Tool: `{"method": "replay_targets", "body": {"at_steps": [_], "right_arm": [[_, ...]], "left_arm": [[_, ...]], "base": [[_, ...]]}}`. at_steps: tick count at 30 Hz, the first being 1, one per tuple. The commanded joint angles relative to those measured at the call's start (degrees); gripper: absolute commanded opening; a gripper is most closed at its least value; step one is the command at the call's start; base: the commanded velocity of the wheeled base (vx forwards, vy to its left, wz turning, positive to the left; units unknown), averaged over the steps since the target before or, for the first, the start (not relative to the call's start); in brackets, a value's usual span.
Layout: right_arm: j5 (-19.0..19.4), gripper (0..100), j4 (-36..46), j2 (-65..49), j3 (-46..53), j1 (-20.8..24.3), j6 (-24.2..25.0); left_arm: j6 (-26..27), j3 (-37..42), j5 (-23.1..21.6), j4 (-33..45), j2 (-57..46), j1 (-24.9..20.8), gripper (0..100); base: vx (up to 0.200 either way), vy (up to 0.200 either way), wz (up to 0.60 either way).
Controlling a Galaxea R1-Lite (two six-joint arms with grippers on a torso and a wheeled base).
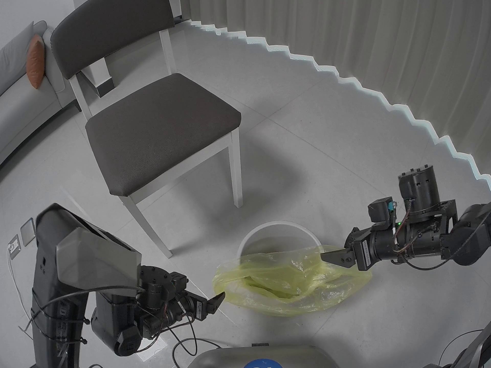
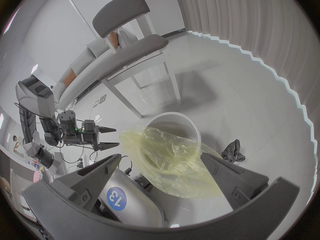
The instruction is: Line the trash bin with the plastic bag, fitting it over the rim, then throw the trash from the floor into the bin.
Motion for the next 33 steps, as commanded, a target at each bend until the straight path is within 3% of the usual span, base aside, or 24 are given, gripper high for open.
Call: {"method": "replay_targets", "body": {"at_steps": [1,6,11,22,28,33], "right_arm": [[0.12,100,-2.37,-7.83,5.95,-0.94,1.75],[0.03,100,-12.47,-13.45,13.69,-2.79,6.32],[0.21,100,-18.19,-14.33,15.97,-5.51,6.58],[1.79,100,-17.66,-17.32,14.48,-10.61,6.14],[5.48,100,-17.13,-18.37,13.16,-15.09,6.14],[6.89,100,-16.08,-18.2,12.1,-16.24,6.14]], "left_arm": [[5.92,3.32,0.05,-0.56,-8.9,-0.4,100],[13.04,-1.61,-0.3,0.5,-9.78,-2.24,100],[17.96,-5.91,-1.09,5.77,-9.6,-4.7,100],[20.07,-24.46,-1.18,25.81,-7.23,-8.39,100],[22.01,-28.06,-1.27,27.57,-4.24,-8.39,100],[22.01,-28.32,-1.27,27.57,-3.01,-9.54,100]], "base": [[0.0,0.0,0.0],[0.0,0.0,0.0],[0.0,0.0,0.0],[0.0,0.0,0.0],[0.0,0.0,0.0],[0.0,0.0,0.0]]}}
